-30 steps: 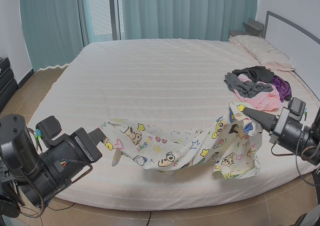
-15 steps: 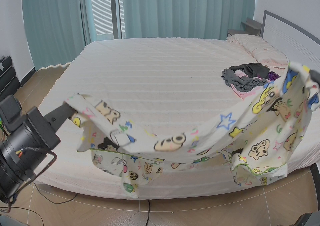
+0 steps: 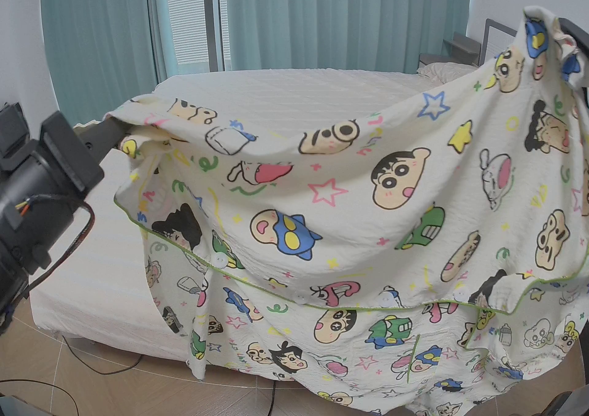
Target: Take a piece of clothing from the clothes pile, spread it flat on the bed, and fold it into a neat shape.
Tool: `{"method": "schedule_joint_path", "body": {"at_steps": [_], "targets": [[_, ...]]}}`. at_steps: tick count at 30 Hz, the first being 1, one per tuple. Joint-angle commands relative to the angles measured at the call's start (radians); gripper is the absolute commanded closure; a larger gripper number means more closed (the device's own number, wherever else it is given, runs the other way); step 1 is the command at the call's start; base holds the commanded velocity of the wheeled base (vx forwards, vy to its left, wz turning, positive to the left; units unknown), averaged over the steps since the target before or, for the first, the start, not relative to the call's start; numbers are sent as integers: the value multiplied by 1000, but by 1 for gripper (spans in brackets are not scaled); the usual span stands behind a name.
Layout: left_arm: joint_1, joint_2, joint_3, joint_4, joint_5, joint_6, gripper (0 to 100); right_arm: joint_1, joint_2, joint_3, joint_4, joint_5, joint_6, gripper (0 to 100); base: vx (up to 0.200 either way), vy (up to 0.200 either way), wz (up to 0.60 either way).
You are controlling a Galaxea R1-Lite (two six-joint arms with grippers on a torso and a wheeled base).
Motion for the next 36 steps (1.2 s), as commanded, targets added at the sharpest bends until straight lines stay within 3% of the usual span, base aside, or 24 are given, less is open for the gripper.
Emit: {"method": "schedule_joint_path", "body": {"at_steps": [1, 5, 11, 20, 27, 36], "targets": [[67, 181, -66, 3, -16, -50, 100, -27, 239, -67, -11, -4, -3, 100, 0, 0, 0], [117, 259, -114, 12, -61, -104, 100, -38, 344, -110, -48, -12, -4, 100, 50, 0, 0], [189, 362, -149, 11, -64, -106, 100, -69, 410, -152, -57, -14, -6, 100, 200, 0, 0], [232, 489, -246, 9, -65, -107, 100, -86, 479, -201, -59, -15, -6, 100, 200, 0, 0], [270, 596, -327, 14, -72, -107, 100, -86, 548, -254, -57, -55, -9, 100, 200, 0, 0], [296, 705, -351, 14, -88, -124, 100, -118, 657, -288, -50, -57, -9, 100, 156, 0, 0]]}}
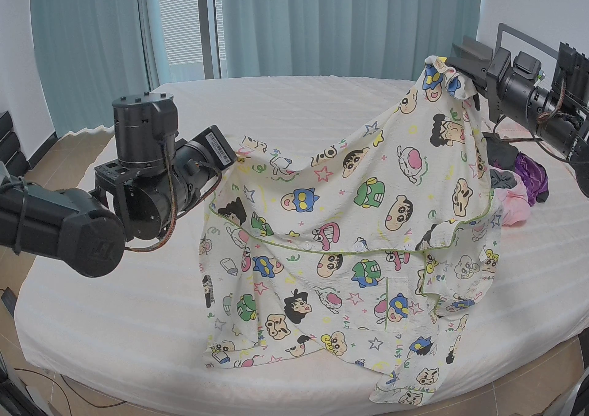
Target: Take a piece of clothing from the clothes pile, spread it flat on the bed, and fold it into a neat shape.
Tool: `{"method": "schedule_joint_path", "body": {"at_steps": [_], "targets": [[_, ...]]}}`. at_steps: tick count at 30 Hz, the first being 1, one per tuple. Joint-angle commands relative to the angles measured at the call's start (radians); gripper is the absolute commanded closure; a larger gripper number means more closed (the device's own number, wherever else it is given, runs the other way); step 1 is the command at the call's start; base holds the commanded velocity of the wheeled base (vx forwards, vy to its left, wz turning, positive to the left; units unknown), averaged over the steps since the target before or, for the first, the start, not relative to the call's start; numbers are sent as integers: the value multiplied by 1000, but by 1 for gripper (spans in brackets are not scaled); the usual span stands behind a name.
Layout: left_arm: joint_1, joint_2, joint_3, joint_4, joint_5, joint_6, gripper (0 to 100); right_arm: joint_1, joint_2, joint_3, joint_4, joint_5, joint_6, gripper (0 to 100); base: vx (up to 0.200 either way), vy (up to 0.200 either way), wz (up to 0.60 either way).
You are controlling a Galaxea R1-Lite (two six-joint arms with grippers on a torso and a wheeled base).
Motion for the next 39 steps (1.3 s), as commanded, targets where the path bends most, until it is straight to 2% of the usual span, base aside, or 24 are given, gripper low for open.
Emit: {"method": "schedule_joint_path", "body": {"at_steps": [1, 10, 18, 22, 29, 35, 36, 38, 39], "targets": [[12, 80, -13, 0, -11, -12, 100, -21, 90, -21, 5, 0, 0, 100, 0, 0, 0], [61, 204, -31, 0, -24, -20, 100, -40, 249, -30, 2, -7, 1, 100, 0, 0, 0], [74, 261, -56, 0, -25, -65, 100, -40, 332, -53, 7, -26, 3, 100, 0, 0, 0], [83, 293, -65, 2, -33, -68, 100, -40, 372, -56, 4, -38, 1, 100, 150, 0, 0], [90, 370, -71, -1, -44, -68, 100, -35, 441, -70, 7, -39, 0, 100, 0, 0, 0], [115, 430, -108, -4, -44, -97, 100, -32, 521, -101, 4, -99, 0, 100, 0, 0, 0], [121, 437, -119, -3, -44, -106, 0, -32, 532, -107, 4, -101, 0, 100, 0, 0, 0], [130, 456, -140, 0, -45, -124, 0, -30, 553, -124, 7, -102, 4, 100, 0, 0, 0], [132, 457, -143, 0, -45, -126, 0, -30, 555, -125, 7, -102, 4, 0, 0, 0, 0]]}}
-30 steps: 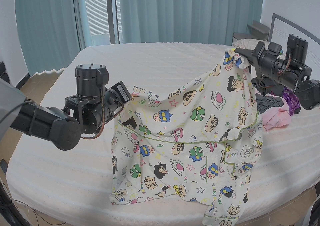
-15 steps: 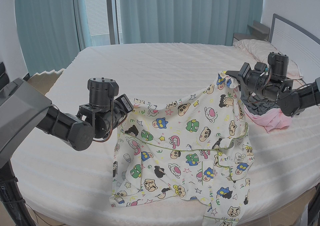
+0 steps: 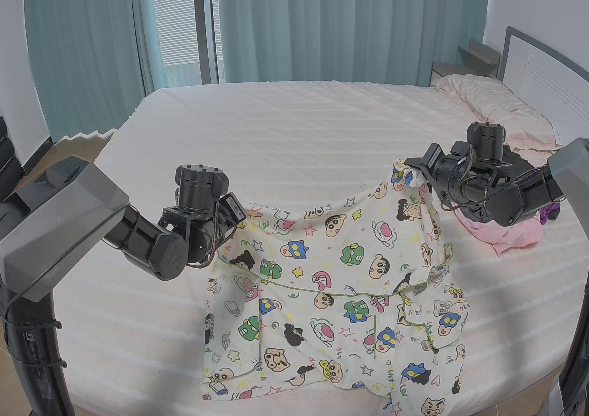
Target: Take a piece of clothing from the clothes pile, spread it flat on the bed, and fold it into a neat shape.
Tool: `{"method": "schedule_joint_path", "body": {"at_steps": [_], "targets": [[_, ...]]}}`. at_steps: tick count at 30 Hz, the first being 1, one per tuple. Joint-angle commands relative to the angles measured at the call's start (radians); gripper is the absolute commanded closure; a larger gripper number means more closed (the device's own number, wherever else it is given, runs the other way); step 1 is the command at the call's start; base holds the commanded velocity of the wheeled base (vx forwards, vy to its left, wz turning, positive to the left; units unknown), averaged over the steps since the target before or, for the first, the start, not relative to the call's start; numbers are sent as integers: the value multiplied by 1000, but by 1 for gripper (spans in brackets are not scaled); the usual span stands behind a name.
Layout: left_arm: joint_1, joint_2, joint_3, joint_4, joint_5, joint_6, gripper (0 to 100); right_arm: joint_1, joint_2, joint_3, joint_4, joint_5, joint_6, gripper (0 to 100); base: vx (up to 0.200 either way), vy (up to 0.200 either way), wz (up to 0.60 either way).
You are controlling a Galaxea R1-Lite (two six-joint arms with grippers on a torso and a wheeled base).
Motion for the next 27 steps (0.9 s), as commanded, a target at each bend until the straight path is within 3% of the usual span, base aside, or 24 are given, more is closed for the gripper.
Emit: {"method": "schedule_joint_path", "body": {"at_steps": [1, 9, 17, 21, 24, 27], "targets": [[29, 70, -57, 3, 1, -19, 0, 8, 89, -42, -3, -22, 5, 0, 0, 0, 0], [127, 151, -182, 40, 11, -19, 0, 11, 192, -190, -10, -221, 37, 0, 0, 0, 0], [191, 147, -224, 110, 7, -13, 0, -14, 172, -172, 2, -231, 55, 0, 0, 0, 0], [210, 102, -166, 123, -2, -16, 0, -61, 95, -78, 5, -189, 52, 0, 0, 0, 0], [211, -16, -15, 115, -76, -22, 0, -141, -34, 106, 3, -53, 46, 0, 0, 0, 0], [205, -111, 103, 115, -127, -40, 0, -199, -91, 250, -9, 16, -12, 0, 0, 0, 0]]}}
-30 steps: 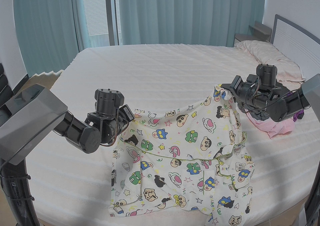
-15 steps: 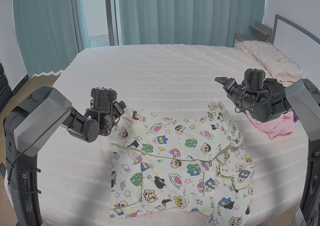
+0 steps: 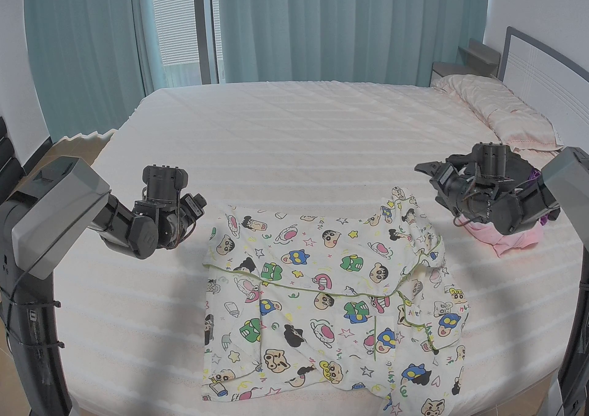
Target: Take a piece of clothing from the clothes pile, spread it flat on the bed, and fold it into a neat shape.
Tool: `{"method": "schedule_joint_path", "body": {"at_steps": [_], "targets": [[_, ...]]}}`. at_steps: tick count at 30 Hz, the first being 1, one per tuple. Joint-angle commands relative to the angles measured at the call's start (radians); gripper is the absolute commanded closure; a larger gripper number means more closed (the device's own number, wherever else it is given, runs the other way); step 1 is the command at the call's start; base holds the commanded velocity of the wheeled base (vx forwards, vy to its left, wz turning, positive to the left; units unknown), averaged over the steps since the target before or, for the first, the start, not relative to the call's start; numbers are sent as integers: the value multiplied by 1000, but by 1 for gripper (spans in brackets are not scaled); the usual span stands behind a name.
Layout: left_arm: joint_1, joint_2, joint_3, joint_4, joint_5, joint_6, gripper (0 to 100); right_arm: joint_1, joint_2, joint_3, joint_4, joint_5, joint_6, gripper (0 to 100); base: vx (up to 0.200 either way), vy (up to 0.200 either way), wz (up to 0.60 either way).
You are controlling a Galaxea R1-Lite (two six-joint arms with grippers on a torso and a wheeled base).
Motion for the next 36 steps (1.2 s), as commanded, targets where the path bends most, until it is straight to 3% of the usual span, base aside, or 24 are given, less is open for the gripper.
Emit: {"method": "schedule_joint_path", "body": {"at_steps": [1, 3, 7, 13, 16, 21, 29, 30, 36], "targets": [[-1, -221, 233, -2, -91, -41, 0, -128, -185, 279, -18, 139, -85, 0, 0, 0, 0], [-14, -279, 299, -2, -131, -90, 0, -151, -202, 349, -40, 161, -120, 0, 0, 0, 0], [-38, -361, 428, -4, -201, -133, 0, -148, -214, 446, -60, 156, -106, 0, 0, 0, 0], [-66, -402, 540, -40, -206, -137, 0, -108, -209, 480, -52, 150, 4, 0, 0, 0, 0], [-81, -402, 571, -85, -204, -147, 0, -84, -196, 443, -34, 127, 18, 0, 0, 0, 0], [-93, -393, 608, -145, -204, -151, 0, -27, -182, 355, 78, 58, 15, 0, 0, 0, 0], [-93, -398, 609, -162, -200, -151, 0, 33, -145, 231, 315, 24, -8, 0, 0, 0, 0], [-93, -398, 609, -162, -200, -151, 0, 34, -139, 227, 324, 21, -16, 100, 0, 0, 0], [-93, -402, 609, -162, -200, -151, 0, 30, -131, 197, 382, -47, -56, 100, 0, 0, 0]]}}
